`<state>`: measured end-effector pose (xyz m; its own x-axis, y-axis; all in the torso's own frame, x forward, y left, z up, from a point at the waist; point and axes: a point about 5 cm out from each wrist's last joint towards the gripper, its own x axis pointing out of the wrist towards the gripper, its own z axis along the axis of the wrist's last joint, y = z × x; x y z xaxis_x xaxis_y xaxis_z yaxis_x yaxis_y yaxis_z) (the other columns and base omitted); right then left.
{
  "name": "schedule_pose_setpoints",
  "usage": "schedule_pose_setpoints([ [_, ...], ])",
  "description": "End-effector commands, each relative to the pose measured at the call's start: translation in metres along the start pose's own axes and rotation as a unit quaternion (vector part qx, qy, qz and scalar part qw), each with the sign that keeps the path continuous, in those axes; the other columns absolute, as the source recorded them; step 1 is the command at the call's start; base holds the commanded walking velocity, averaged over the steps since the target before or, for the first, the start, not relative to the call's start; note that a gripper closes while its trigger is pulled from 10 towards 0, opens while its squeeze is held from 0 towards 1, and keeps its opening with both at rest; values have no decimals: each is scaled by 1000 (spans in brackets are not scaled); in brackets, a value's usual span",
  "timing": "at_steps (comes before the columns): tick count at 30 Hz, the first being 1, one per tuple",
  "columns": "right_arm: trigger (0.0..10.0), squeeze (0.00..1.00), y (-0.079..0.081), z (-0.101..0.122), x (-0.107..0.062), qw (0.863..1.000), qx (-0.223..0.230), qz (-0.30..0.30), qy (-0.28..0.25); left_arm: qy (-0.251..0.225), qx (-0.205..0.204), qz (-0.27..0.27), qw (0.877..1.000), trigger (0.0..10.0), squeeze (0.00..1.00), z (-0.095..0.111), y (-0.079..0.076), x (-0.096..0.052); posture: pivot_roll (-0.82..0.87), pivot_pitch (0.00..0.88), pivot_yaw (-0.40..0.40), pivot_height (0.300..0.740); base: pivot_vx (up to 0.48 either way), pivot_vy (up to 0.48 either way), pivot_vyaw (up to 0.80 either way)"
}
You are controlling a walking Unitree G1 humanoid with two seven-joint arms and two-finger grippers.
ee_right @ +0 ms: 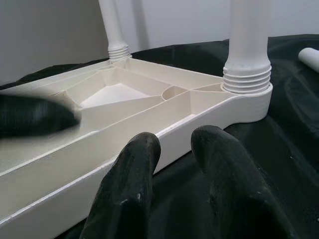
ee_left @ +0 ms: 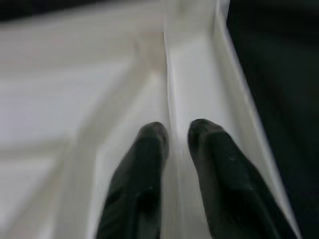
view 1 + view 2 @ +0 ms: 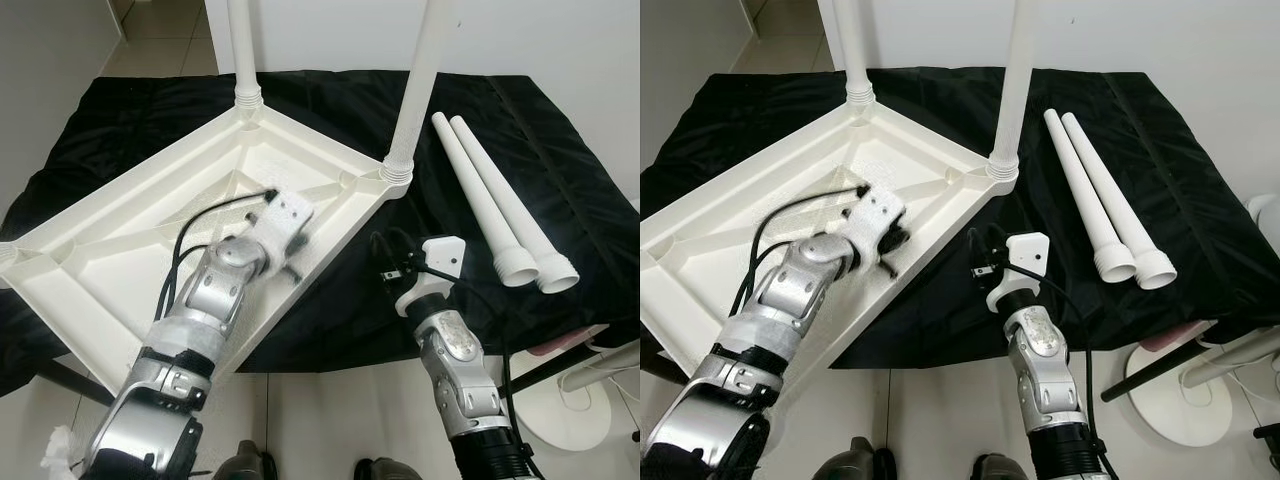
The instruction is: Building children table
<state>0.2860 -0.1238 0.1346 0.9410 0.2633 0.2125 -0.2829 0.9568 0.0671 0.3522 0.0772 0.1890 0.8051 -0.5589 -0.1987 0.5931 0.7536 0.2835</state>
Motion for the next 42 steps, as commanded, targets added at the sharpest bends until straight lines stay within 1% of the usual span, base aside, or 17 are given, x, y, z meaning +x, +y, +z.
schedule_pose_setpoints([
  [1, 10000, 0, 0, -2, -1, 1000, -4, -3, 1, -9, -8, 25, 1000, 10000, 1000, 1, 4, -1, -82, 53, 67, 740, 0, 0, 0],
  [2, 10000, 0, 0, -2, -1, 1000, -3, -3, 1, -23, -22, 30, 999, 10000, 651, 4, 7, -4, -82, 53, 67, 740, 0, 0, 0],
  [3, 10000, 0, 0, -2, -1, 1000, -3, -3, 1, -23, -22, 30, 999, 10000, 651, 4, 7, -4, -82, 53, 67, 740, 0, 0, 0],
  [4, 10000, 0, 0, -2, -2, 1000, -3, -4, 1, -36, -26, 37, 998, 10000, 0, 8, 12, -7, -82, 54, 68, 740, 0, 0, 0],
  [13, 10000, 0, -2, -3, -3, 1000, -9, -11, 2, -67, -34, 55, 996, 10000, 0, 7, 41, -37, -71, 55, 50, 740, 0, 0, 0],
  [14, 10000, 0, -4, -2, -4, 1000, -13, -16, 1, -55, -3, 9, 998, 10000, 0, -1, 47, -58, -62, 55, 37, 740, 0, 0, 0],
  [15, 10000, 0, -5, -2, -3, 1000, -13, -16, 1, -46, 22, -12, 999, 10000, 0, -5, 49, -68, -57, 56, 33, 740, 0, 0, 0],
  [16, 10000, 0, -5, -2, -3, 1000, -13, -16, 1, -46, 22, -12, 999, 10000, 0, -5, 49, -68, -57, 56, 33, 740, 0, 0, 0],
  [19, 10000, 0, -3, -1, -1, 1000, -14, -6, 3, 13, 56, -24, 998, 10000, 0, -22, 69, -97, -42, 58, 23, 740, 0, 0, 0],
  [22, 10000, 0, -3, -1, 0, 1000, -14, -3, 3, 21, 61, -22, 998, 10000, 0, -25, 74, -102, -39, 58, 20, 740, 0, 0, 0],
  [23, 10000, 0, -1, -2, 1, 1000, -14, 3, 5, 63, 70, -25, 995, 10000, 0, -37, 88, -125, -33, 58, 9, 740, 0, 0, 0],
  [27, 10000, 0, 0, -2, 2, 1000, -14, 7, 6, 92, 72, -16, 993, 10000, 0, -44, 99, -142, -29, 57, 2, 740, 0, 0, 0],
  [29, 10000, 0, 0, -2, 2, 1000, -14, 12, 8, 143, 72, -12, 987, 10000, 0, -56, 107, -168, -28, 56, -3, 740, 0, 0, 0],
  [33, 10000, 0, 0, -3, 2, 1000, -14, 13, 9, 175, 74, -29, 981, 10000, 0, -63, 105, -180, -26, 54, -8, 740, 0, 0, 0],
  [36, 10000, 0, 0, -3, 2, 1000, -16, 16, 10, 237, 85, -36, 967, 10000, 0, -79, 102, -190, -24, 53, -10, 740, 0, 0, 0],
  [37, 10000, 0, 0, -3, 3, 1000, -16, 19, 10, 244, 86, -56, 964, 10000, 0, -82, 94, -189, -24, 50, -13, 740, 0, 0, 0],
  [42, 10000, 0, 0, -2, 4, 1000, -16, 20, 9, 246, 86, -70, 963, 10000, 0, -84, 86, -186, -24, 49, -15, 740, 0, 0, 0],
])
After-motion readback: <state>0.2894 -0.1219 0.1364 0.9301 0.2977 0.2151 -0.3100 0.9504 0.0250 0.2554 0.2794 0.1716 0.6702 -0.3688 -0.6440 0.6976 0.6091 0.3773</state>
